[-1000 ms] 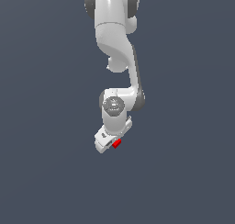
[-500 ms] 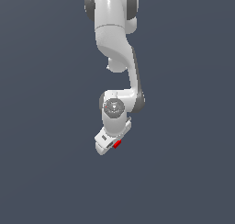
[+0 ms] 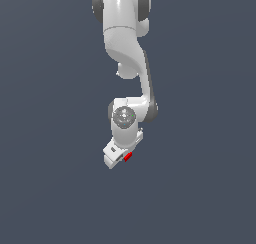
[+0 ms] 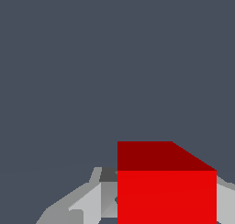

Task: Pick up the red cube and move it to a goal position.

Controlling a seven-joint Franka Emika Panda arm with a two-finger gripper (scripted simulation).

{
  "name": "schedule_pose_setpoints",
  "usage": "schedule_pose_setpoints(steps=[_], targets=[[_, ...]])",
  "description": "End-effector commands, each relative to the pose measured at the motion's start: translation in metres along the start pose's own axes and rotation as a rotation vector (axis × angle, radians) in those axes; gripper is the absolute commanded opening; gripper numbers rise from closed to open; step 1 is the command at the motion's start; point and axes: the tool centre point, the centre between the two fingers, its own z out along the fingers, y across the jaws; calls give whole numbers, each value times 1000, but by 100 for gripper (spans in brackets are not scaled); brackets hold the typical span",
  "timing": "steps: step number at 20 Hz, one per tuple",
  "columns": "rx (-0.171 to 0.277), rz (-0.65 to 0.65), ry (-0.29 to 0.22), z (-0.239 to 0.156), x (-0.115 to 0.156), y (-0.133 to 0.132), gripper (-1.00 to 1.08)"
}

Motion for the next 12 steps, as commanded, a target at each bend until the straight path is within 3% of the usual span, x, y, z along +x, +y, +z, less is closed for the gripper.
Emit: schedule_pose_setpoints(steps=[1, 12], targets=[[-1, 0, 1, -4, -1, -1, -100], [-1, 0, 0, -51, -12, -20, -100]])
